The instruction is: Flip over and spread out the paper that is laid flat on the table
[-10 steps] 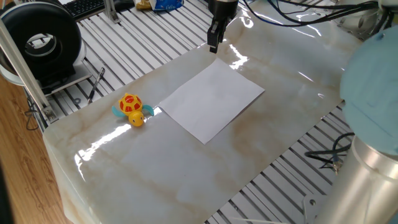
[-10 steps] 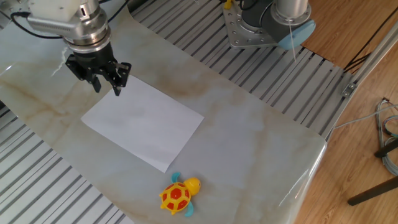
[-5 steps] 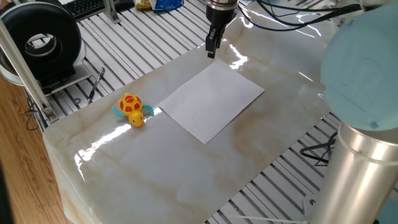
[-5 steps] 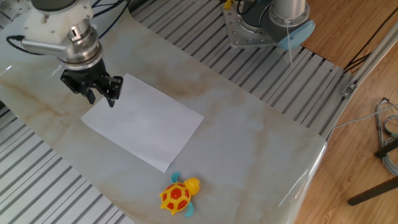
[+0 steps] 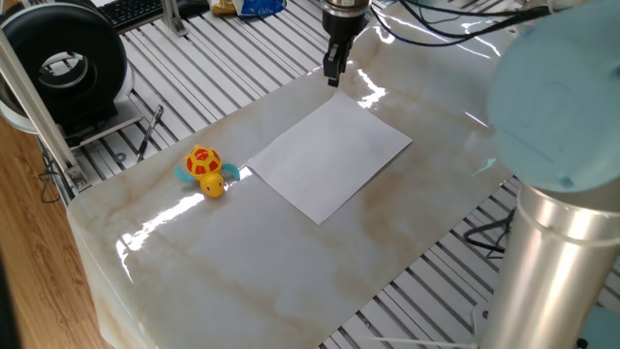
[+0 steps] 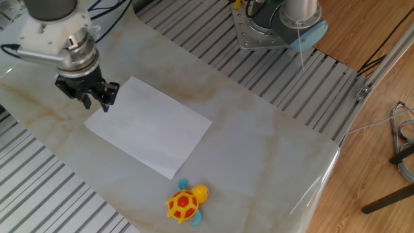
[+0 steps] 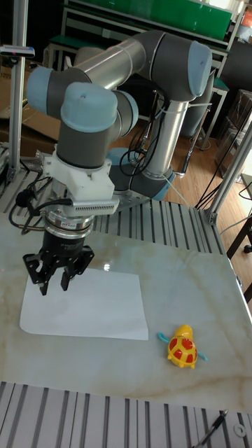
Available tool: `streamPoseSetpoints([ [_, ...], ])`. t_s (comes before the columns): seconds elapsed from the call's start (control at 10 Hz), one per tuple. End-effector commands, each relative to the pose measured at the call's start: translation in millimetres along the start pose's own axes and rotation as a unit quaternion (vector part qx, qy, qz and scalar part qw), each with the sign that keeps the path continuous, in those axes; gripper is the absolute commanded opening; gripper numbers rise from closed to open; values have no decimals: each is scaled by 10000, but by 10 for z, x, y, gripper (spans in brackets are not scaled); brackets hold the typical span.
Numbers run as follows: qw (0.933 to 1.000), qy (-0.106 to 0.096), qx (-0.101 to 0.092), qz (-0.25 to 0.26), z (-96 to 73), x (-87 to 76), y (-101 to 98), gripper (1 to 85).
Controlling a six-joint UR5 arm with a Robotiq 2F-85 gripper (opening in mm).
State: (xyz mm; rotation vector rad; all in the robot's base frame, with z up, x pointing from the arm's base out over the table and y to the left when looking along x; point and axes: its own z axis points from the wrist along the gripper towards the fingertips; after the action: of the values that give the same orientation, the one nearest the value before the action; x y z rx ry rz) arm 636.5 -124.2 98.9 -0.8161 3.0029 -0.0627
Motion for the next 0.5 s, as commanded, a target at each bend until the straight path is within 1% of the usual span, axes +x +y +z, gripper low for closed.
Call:
streamPoseSetpoints([
  [0.0,9998,-122,-60,-165,139,-250,-196,433],
  [0.1,9998,-153,-96,-93,146,-273,-175,433],
  [0.3,9998,-167,-106,-93,146,-280,-170,407],
  [0.4,9996,-207,-171,-112,144,-300,-136,407],
])
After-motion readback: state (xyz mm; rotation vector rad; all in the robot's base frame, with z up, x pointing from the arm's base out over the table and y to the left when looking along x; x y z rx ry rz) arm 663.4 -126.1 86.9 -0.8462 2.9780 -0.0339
